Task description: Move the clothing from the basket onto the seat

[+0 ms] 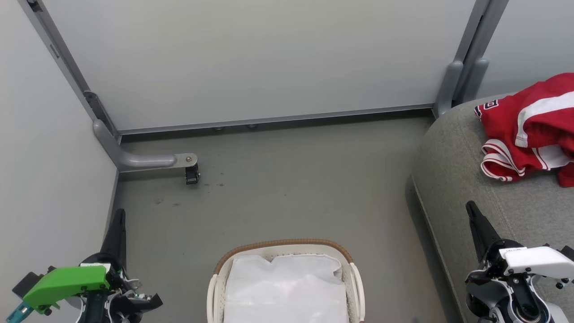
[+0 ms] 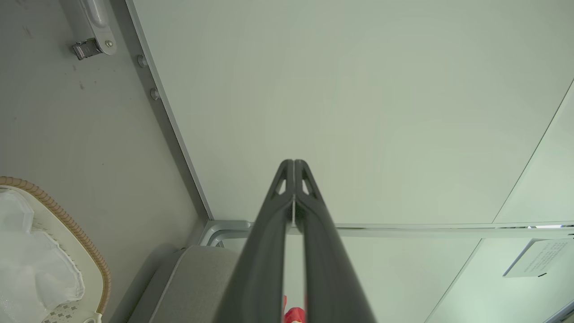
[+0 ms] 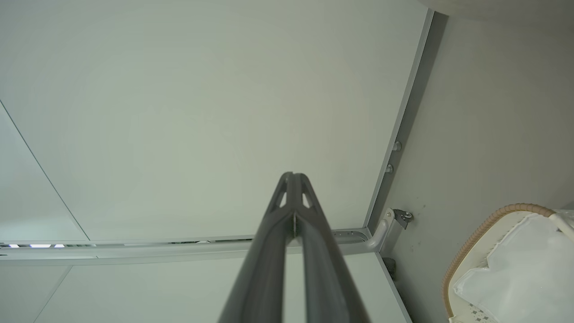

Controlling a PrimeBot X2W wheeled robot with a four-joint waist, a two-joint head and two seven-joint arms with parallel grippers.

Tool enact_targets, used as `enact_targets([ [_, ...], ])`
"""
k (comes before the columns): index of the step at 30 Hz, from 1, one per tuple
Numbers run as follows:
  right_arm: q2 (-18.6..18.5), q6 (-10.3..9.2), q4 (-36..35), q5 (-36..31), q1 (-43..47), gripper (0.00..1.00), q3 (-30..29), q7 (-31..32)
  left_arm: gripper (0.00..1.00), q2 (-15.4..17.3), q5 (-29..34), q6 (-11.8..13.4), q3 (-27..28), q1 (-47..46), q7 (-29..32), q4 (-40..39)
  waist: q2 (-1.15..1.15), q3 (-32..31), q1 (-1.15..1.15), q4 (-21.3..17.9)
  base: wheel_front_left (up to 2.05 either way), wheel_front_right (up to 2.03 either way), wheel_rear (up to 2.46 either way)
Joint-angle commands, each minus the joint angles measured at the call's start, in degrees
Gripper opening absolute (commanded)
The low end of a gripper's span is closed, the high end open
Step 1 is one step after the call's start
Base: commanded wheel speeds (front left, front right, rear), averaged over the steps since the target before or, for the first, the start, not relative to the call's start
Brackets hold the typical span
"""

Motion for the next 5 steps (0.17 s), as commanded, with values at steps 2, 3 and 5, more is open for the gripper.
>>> enact_targets([
  [2,-0.3,0.00,-0.2,0.2,-0.5,0.00,-0.1,0.2,0.00,0.0,-0.3,-0.3,0.1,-0.6,0.3,-0.1,0.00,0.0,0.00,0.0,0.00,0.00,0.00],
  [3,-0.3,0.00,-0.2,0.2,-0.5,0.00,-0.1,0.2,0.00,0.0,-0.3,-0.3,0.1,-0.6,0.3,-0.1,0.00,0.0,0.00,0.0,0.00,0.00,0.00],
  [5,-0.3,0.00,-0.2,0.2,-0.5,0.00,-0.1,0.2,0.00,0.0,-0.3,-0.3,0.1,-0.6,0.3,-0.1,0.00,0.0,0.00,0.0,0.00,0.00,0.00],
])
